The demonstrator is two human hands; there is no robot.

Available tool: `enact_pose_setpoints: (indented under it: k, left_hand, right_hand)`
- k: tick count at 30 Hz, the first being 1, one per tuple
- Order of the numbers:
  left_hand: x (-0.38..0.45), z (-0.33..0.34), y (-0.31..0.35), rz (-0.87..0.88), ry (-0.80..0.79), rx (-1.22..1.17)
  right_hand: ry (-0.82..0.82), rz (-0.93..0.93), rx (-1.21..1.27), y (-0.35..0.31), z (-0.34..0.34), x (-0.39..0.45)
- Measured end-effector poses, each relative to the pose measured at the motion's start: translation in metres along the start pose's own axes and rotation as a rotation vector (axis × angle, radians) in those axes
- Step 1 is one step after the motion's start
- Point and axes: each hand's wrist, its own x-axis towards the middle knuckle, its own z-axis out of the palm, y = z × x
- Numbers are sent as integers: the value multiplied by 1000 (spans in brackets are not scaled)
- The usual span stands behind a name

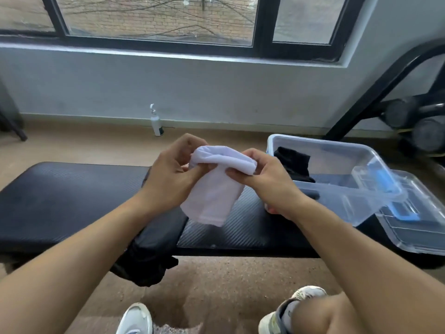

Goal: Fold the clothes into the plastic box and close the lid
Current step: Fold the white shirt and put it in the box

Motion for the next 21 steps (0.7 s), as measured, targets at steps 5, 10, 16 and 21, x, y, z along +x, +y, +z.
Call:
enact_pose_setpoints:
  k: [5,10,16,21]
  left_hand:
    - [34,46,13,-36,39,-64]
    - [74,114,-1,-76,-207,228]
    - [83,180,-23,-31,-508,812]
    - [77,189,-30,-31,-496,869]
  right_hand:
    - [294,-187,-176,-35,-48,-13]
    - [702,-286,-376,-55,-130,-11]
    - [604,7,-554,-19,-199,-8]
    - [481,242,-259,1,-229,-2]
